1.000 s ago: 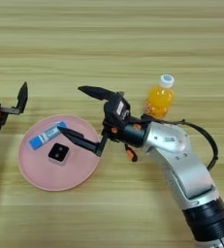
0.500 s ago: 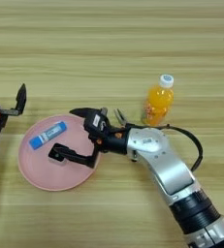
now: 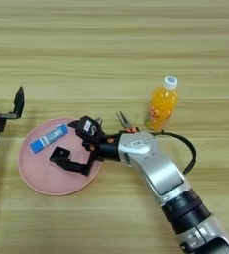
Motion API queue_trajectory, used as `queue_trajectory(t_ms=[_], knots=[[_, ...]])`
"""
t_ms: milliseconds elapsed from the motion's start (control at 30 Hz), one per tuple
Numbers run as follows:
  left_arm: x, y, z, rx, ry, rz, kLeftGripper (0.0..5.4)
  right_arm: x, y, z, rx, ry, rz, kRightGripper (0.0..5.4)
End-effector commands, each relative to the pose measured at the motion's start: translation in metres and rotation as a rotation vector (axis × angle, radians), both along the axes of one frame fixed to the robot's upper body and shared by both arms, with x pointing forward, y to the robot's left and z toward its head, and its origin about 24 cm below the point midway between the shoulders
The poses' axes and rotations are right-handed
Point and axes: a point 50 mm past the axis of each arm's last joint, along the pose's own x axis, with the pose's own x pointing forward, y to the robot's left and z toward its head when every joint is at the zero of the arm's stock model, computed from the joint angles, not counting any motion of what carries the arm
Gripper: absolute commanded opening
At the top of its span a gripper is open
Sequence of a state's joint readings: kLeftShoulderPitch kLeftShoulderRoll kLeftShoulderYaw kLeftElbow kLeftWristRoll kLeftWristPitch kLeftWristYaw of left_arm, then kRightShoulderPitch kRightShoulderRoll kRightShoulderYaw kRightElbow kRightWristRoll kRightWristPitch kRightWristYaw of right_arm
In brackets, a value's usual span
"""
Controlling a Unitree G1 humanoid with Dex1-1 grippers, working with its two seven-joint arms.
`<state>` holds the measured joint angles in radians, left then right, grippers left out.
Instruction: Move the objects on the table
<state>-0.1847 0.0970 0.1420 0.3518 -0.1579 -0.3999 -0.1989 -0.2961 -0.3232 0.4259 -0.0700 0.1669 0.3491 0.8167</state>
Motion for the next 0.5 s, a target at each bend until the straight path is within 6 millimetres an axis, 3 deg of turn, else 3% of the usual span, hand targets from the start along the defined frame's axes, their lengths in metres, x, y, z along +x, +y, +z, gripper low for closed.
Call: queue_trajectory(t_ms=[33,433,500], knots=[[0.004,-0.001,0.003,0.005,-0.015,-0.002,5.4,0.003,0.003,-0.003,-0.045,0.01,0.005,5.37],[0.004,-0.002,0.003,0.005,-0.016,-0.002,5.4,0.008,0.011,-0.029,-0.162,0.05,-0.012,5.37],[0.004,-0.002,0.003,0.005,-0.017,-0.003,5.4,0.007,0.012,-0.031,-0.17,0.055,-0.007,5.02]])
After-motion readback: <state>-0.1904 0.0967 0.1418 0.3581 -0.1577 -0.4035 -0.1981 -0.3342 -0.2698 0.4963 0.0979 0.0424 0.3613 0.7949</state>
